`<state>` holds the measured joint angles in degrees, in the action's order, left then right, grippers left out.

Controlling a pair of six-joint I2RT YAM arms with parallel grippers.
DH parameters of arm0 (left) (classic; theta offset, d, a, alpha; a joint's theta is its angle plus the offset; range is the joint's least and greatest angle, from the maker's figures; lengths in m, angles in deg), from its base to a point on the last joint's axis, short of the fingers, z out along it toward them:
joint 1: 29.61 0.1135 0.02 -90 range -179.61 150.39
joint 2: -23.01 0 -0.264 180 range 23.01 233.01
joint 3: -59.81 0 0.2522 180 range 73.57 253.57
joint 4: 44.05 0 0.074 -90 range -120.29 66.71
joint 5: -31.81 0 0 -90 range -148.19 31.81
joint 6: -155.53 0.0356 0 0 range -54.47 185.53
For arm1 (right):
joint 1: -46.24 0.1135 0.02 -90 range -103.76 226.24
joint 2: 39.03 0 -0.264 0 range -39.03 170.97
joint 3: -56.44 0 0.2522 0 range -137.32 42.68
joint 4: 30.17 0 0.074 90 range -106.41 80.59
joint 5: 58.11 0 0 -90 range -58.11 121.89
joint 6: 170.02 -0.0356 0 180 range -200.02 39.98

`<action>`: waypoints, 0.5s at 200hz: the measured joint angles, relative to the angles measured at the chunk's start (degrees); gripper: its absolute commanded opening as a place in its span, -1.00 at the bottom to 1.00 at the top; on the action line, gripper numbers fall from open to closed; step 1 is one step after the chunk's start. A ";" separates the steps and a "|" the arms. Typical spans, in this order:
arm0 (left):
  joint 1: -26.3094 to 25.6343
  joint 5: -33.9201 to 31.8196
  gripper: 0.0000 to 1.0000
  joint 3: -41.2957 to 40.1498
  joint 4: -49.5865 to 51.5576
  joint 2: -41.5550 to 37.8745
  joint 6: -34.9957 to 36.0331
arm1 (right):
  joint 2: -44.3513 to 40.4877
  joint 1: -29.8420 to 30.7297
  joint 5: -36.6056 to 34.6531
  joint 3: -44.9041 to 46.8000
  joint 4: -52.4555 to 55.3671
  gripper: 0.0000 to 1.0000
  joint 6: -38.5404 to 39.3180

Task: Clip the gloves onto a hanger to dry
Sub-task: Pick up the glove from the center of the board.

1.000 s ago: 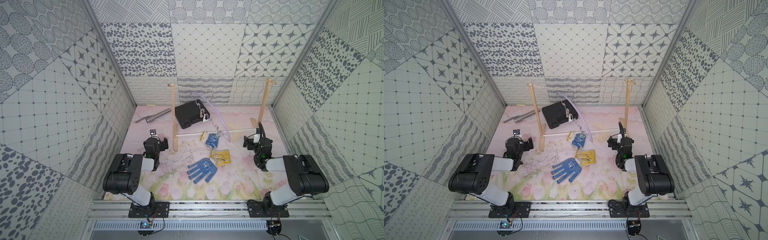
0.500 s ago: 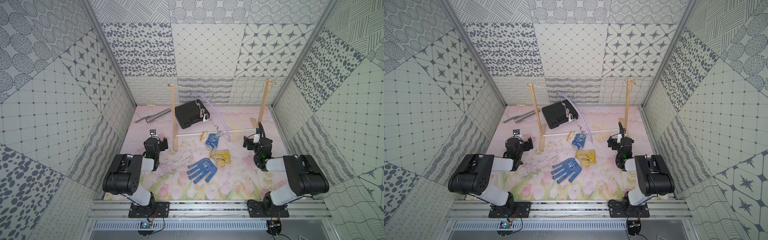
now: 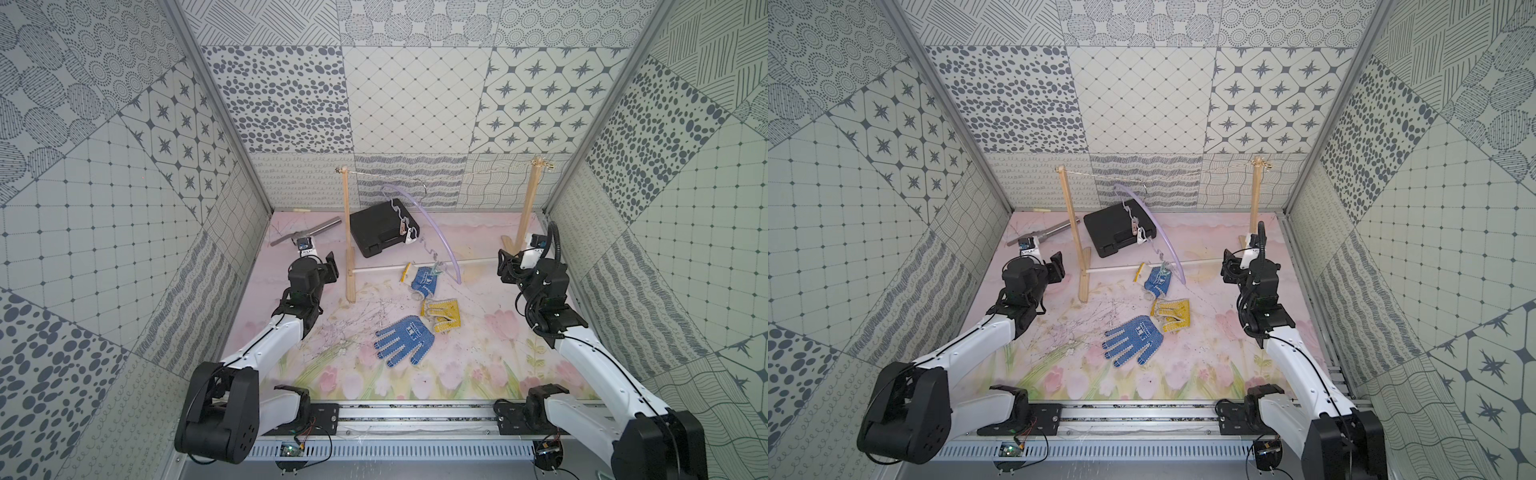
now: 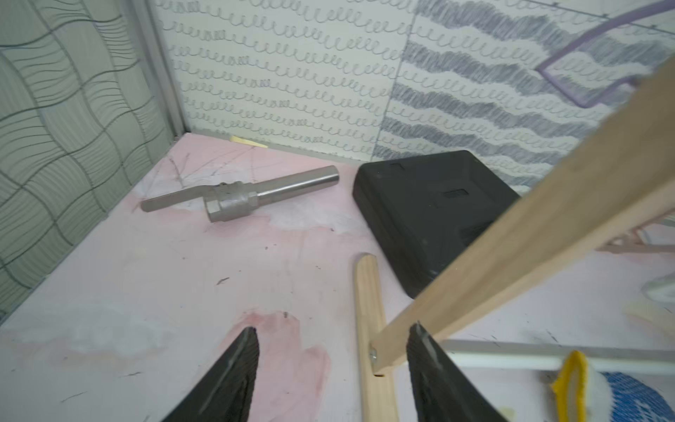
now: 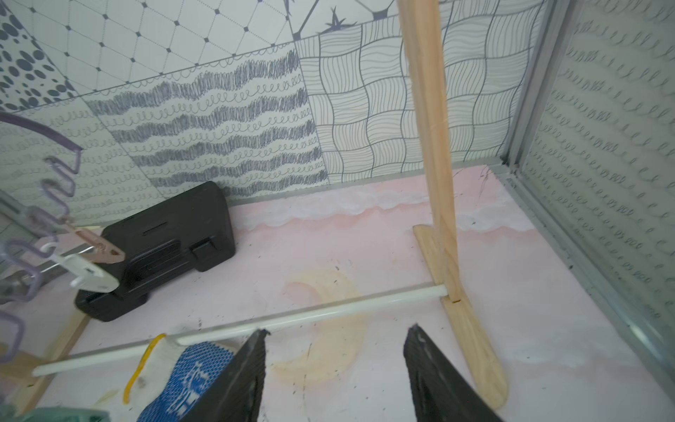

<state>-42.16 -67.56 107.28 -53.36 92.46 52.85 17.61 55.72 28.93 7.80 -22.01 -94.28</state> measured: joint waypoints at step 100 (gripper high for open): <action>-23.19 10.03 0.23 4.26 16.92 1.01 -4.04 | -0.13 15.58 8.09 0.79 20.17 0.29 -13.18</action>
<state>-65.35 -57.53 111.55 -36.44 93.46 48.80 17.48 71.30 37.02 8.59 -1.84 -107.46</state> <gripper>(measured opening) 0.617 0.616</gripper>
